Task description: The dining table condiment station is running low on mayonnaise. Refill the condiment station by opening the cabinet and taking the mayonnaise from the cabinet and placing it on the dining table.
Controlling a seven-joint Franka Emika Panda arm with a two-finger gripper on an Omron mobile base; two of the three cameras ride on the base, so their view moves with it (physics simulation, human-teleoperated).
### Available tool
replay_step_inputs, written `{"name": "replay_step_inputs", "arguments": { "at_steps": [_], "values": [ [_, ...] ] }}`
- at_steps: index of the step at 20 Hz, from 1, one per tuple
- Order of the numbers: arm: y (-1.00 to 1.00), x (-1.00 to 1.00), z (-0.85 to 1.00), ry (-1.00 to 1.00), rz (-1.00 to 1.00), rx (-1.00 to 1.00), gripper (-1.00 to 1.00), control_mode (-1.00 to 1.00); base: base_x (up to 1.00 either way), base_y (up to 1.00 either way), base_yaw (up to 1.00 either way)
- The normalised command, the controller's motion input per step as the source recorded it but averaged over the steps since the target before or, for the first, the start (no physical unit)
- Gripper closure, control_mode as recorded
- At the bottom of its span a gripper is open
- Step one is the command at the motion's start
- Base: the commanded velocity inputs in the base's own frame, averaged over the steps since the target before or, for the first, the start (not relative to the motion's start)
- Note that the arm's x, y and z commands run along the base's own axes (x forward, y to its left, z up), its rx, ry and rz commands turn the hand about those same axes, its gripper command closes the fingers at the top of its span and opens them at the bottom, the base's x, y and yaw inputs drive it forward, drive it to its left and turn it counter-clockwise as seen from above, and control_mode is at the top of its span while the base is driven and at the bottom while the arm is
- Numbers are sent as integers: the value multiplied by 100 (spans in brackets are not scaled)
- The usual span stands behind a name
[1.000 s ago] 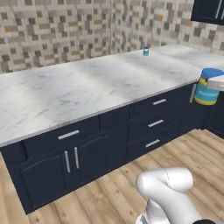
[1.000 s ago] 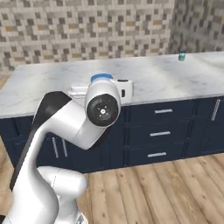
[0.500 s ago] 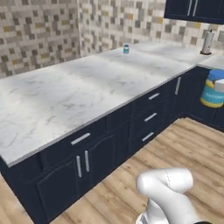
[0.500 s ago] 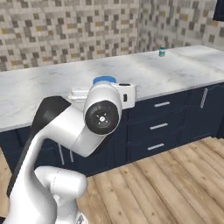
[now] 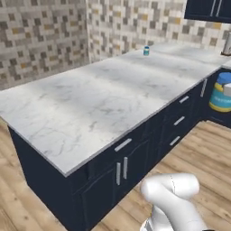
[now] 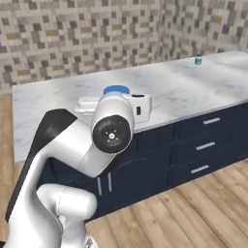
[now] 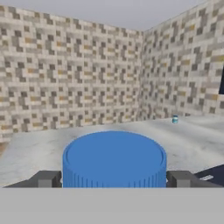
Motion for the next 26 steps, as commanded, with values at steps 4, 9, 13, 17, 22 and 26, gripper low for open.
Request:
{"name": "replay_step_inputs", "arguments": {
  "at_steps": [4, 9, 13, 17, 22, 26],
  "values": [
    [0, 0, 0, 0, 0, 0, 100, 100, 68, 100, -9],
    [0, 0, 0, 0, 0, 0, 100, 100, 17, 100, -7],
    [0, 0, 0, 0, 0, 0, 100, 100, -33, 100, -3],
    [0, 0, 0, 0, 0, 0, 100, 100, -20, 100, -2],
    [0, 0, 0, 0, 0, 0, 100, 100, 8, 100, -5],
    [0, 0, 0, 0, 0, 0, 100, 100, 45, 100, -9]
  ]
}}
